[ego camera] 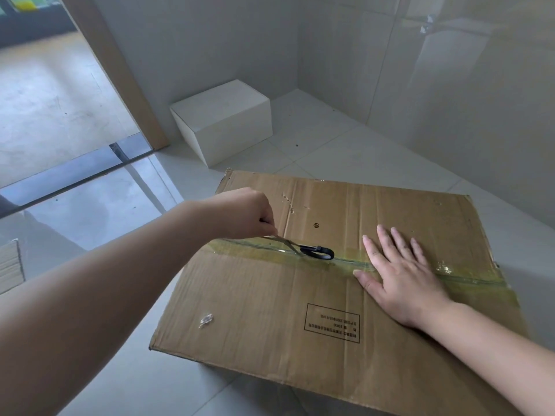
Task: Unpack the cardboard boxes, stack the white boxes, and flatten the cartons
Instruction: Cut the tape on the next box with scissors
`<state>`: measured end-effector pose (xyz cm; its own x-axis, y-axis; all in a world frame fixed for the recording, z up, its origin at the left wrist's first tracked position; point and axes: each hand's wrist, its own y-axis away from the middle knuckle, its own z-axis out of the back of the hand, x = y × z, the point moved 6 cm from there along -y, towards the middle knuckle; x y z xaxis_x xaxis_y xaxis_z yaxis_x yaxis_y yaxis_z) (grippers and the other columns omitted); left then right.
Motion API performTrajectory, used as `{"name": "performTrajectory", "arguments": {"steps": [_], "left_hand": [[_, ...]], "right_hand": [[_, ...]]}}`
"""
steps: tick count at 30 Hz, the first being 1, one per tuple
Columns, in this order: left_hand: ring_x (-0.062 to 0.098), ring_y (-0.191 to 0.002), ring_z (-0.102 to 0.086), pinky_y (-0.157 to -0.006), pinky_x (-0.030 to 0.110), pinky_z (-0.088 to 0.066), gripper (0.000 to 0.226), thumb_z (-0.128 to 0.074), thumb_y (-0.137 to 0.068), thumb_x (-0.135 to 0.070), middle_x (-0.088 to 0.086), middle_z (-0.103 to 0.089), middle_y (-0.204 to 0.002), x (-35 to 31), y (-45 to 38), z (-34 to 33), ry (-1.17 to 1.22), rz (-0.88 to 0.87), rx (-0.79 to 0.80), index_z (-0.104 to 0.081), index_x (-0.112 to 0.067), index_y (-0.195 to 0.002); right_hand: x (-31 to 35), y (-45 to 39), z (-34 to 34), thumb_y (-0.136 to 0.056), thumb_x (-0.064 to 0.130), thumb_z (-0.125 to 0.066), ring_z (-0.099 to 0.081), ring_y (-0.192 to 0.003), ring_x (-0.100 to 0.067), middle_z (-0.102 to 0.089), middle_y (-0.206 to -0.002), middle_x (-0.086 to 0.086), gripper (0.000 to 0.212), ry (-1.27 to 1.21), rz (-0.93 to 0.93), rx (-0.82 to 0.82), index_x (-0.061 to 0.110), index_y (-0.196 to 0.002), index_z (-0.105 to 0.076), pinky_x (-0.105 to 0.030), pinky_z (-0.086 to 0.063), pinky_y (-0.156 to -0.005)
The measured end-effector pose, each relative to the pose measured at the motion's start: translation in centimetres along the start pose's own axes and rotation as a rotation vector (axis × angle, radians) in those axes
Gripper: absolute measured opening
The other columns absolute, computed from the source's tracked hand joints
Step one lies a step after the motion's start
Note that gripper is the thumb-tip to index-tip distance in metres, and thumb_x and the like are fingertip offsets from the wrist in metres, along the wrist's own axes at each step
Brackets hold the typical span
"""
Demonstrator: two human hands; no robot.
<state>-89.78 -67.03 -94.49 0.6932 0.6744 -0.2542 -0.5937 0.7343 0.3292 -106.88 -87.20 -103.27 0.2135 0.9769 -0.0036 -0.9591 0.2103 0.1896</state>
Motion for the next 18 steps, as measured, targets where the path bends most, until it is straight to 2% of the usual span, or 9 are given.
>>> {"name": "performTrajectory", "arguments": {"steps": [4,6,9,18], "left_hand": [[-0.004,-0.062,-0.057,-0.061,0.023,-0.05,0.015,-0.063,-0.083,-0.038,-0.028,-0.063,-0.064,2.2,1.1,0.7,0.025,0.046,-0.03,-0.075,-0.028,-0.082],[0.001,-0.063,-0.06,-0.061,0.026,-0.051,0.016,-0.064,-0.083,-0.036,-0.022,-0.066,-0.066,3.2,1.7,1.1,0.031,0.064,-0.035,-0.076,-0.026,-0.08],[0.017,-0.073,-0.065,-0.069,0.035,-0.055,0.017,-0.064,-0.084,-0.033,-0.008,-0.07,-0.074,4.2,2.4,1.3,0.052,0.093,-0.025,-0.076,-0.023,-0.079],[0.009,-0.074,-0.065,-0.074,0.031,-0.055,0.012,-0.067,-0.083,-0.031,-0.014,-0.071,-0.078,5.1,3.1,1.6,0.074,0.12,-0.054,-0.077,-0.024,-0.083]], "right_hand": [[0.0,0.0,0.0,-0.075,0.07,0.013,0.018,-0.144,-0.02,0.019,-0.157,-0.003,0.086,0.009,0.0,0.001,0.028,-0.15,0.009,-0.042,0.009,-0.117],[0.0,0.0,0.0,-0.075,0.07,0.013,0.018,-0.144,-0.02,0.019,-0.157,-0.002,0.086,0.008,-0.001,0.005,0.028,-0.15,0.009,-0.042,0.009,-0.117],[0.0,0.1,0.0,-0.074,0.07,0.013,0.017,-0.144,-0.02,0.018,-0.157,-0.002,0.087,0.01,-0.002,0.004,0.028,-0.151,0.007,-0.042,0.008,-0.117],[-0.1,0.1,0.1,-0.074,0.07,0.011,0.017,-0.144,-0.019,0.018,-0.157,-0.002,0.087,0.001,-0.001,0.004,0.029,-0.15,0.008,-0.042,0.009,-0.117]]}}
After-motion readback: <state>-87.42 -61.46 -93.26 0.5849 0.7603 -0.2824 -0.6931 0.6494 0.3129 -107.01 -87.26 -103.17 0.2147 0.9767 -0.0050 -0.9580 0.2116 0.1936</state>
